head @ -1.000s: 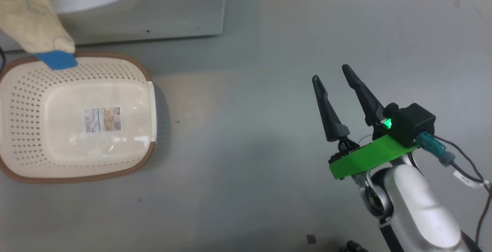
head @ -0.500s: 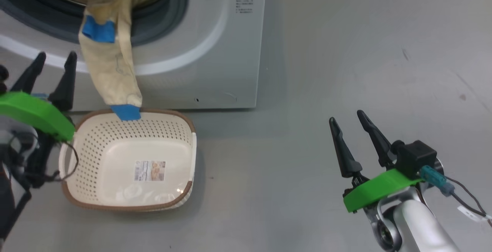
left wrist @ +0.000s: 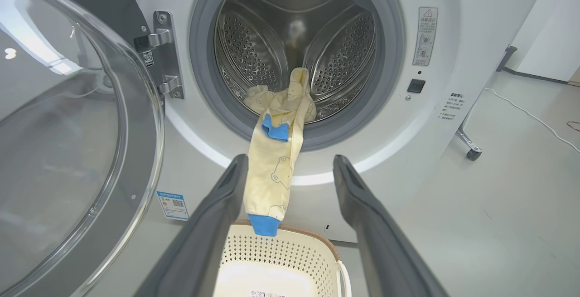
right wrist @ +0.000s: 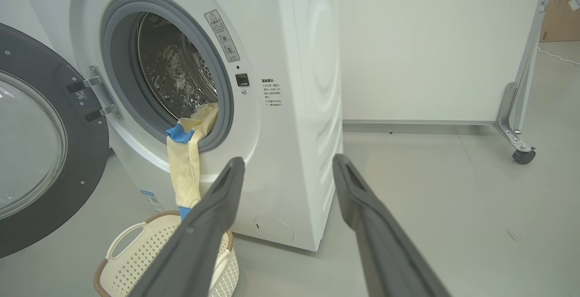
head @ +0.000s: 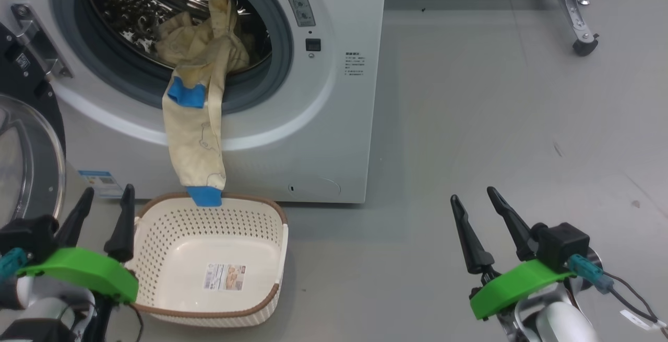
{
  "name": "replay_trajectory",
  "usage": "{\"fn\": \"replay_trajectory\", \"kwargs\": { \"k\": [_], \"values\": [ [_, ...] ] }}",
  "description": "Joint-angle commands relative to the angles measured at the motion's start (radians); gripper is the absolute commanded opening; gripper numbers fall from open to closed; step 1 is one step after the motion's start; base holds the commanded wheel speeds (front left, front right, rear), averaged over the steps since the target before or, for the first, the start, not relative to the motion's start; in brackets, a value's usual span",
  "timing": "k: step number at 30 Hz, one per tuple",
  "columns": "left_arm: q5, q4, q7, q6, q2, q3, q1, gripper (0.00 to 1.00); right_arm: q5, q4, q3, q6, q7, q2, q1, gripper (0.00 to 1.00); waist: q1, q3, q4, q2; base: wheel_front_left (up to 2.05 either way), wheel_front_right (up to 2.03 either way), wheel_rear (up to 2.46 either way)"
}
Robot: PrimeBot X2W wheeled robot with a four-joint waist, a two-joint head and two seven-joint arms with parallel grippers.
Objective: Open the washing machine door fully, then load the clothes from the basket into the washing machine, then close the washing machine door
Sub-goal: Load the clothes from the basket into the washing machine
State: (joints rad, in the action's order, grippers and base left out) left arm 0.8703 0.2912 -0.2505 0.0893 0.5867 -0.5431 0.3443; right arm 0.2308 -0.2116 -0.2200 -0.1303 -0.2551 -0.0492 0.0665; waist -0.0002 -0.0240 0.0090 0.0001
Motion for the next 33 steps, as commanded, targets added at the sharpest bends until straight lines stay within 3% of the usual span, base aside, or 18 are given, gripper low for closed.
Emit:
{"fn": "replay_trajectory", "kwargs": {
  "k": [1,7,20,33],
  "values": [
    [-0.02,-0.031,-0.011,0.008,0.033,0.067,0.035,1.0,0.007,0.031,-0.013,0.0,-0.007,-0.001,0.022,1.0,0.0002,0.007,0.004,-0.0001,0.0,0.0,0.0],
    [-0.107,-0.089,-0.011,0.019,-0.041,0.147,-0.076,1.0,0.009,0.034,-0.009,0.0,-0.007,-0.001,0.012,1.0,0.0002,0.02,0.007,-0.0001,0.0,0.0,0.0],
    [-0.261,-0.109,-0.011,-0.021,-0.198,0.254,-0.203,1.0,0.017,0.04,-0.015,0.0,-0.007,-0.001,0.008,1.0,0.0002,0.008,-0.006,-0.0001,0.0,0.0,0.0],
    [-0.357,-0.094,-0.011,-0.084,-0.288,0.355,-0.236,1.0,0.017,0.036,-0.015,0.0,-0.007,-0.001,0.008,1.0,0.0002,0.008,-0.012,-0.0001,0.0,0.0,0.0]
  ]
}}
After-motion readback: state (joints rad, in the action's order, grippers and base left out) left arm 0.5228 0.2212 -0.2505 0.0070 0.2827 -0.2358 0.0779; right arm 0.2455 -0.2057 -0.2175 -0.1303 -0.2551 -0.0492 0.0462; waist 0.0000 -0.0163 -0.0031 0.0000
